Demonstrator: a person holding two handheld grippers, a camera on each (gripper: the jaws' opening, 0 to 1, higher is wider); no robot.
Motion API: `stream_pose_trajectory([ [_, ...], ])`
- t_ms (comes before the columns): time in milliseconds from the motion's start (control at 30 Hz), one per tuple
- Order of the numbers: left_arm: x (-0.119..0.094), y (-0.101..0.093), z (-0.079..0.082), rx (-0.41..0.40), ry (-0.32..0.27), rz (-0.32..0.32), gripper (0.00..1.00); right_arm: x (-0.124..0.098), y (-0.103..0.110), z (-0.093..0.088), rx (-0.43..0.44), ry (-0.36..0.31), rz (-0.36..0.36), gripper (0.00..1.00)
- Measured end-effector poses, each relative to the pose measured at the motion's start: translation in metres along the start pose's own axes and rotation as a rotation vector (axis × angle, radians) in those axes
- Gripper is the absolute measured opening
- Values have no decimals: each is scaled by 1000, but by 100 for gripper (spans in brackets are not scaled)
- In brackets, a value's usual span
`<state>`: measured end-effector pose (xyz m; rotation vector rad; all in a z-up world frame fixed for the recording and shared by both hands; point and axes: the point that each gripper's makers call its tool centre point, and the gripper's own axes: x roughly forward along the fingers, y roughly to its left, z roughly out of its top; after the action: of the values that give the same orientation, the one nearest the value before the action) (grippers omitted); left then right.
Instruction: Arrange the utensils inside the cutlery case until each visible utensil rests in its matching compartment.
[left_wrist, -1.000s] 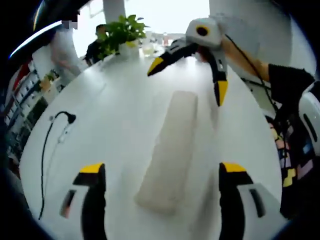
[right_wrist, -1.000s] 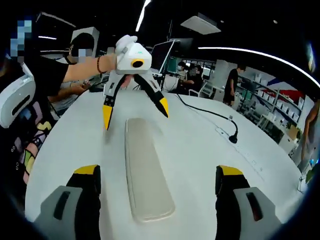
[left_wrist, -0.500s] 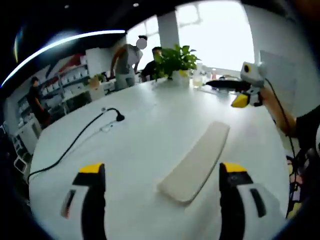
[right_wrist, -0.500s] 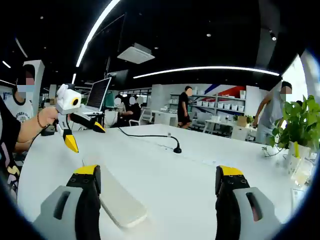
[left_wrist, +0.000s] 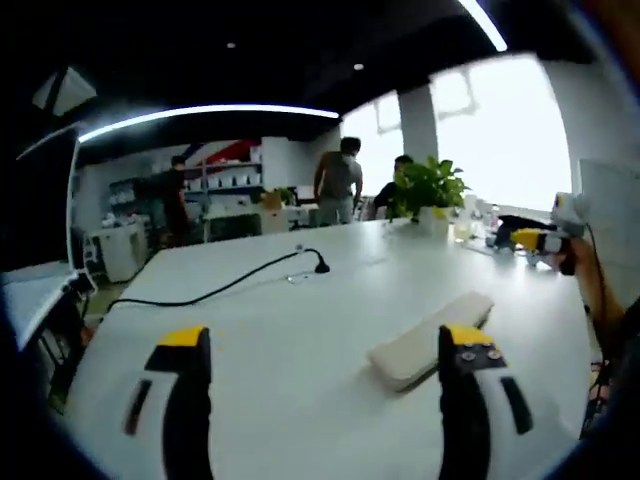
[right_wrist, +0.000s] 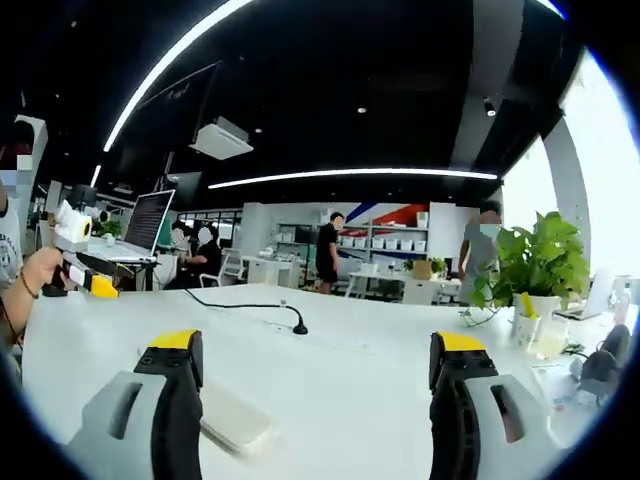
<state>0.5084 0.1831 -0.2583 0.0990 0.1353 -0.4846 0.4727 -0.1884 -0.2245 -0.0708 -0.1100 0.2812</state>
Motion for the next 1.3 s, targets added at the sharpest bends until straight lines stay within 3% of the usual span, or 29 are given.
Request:
stream_pose_trajectory([
  [67, -11, 7, 4, -5, -24, 42, 100, -7, -4, 3, 5, -15, -23, 99],
  [267, -41, 14, 8, -39, -39, 63, 100, -25, -12, 10, -52, 12, -87, 99],
  [367, -50, 20, 23, -93, -88, 94, 100, -30, -11, 12, -53, 20, -93, 99],
  [533, -62, 14, 35, -52, -94, 100, 100, -40, -14, 17, -81, 34, -116, 99],
  [600, -69, 8, 38, 11, -103, 81, 100, -45, -16, 19, -86, 31, -128, 98],
  [667, -74, 9, 37, 2, -97, 87, 100, -49, -16, 21, -95, 35, -136, 97],
  [767, -77, 18, 34, 83, -66, 135, 100, -55, -14, 20, -77, 58, -141, 94],
  [867, -81, 26, 32, 65, -60, 154, 100, -60, -9, 20, -19, 51, -106, 95],
  [967, -86, 31, 32, 36, -63, 153, 100, -64, -8, 22, -27, 55, -94, 95],
  [1133, -93, 34, 40, 27, -99, 166, 100, -69, -16, 23, -51, 67, -133, 95],
  [1300, -95, 27, 48, 18, -138, 129, 100, -74, -21, 24, -65, 76, -150, 95],
])
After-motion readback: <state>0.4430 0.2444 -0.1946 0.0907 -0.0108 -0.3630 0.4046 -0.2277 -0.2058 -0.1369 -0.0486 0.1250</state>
